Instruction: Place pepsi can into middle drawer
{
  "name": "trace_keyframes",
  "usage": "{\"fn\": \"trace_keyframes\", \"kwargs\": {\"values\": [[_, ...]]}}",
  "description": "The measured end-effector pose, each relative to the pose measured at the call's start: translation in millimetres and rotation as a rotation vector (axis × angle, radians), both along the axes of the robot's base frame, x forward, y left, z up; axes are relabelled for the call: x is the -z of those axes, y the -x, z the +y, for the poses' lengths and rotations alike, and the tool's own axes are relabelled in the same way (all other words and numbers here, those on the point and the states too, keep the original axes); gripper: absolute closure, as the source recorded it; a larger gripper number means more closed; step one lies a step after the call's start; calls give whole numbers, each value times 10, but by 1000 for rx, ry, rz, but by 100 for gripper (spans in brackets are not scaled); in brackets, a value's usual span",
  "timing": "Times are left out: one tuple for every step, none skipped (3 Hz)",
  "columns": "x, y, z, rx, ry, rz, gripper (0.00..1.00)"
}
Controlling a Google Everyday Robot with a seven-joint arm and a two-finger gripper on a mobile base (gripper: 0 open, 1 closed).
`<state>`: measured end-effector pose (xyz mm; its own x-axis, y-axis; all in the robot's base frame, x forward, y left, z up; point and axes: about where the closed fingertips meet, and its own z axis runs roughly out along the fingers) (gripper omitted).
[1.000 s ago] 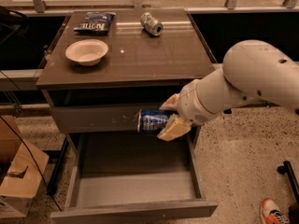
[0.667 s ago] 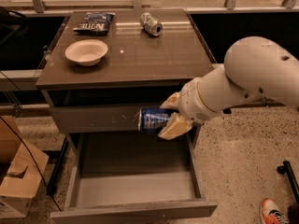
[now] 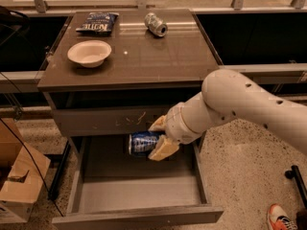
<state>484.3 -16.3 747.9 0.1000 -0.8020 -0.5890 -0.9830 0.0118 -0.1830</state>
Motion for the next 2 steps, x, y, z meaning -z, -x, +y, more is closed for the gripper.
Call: {"fn": "trace_keyframes", "kwargs": {"values": [[503,-48,153,-1,-42,45,100],[1125,-146,306,42,-102,117,100]]}}
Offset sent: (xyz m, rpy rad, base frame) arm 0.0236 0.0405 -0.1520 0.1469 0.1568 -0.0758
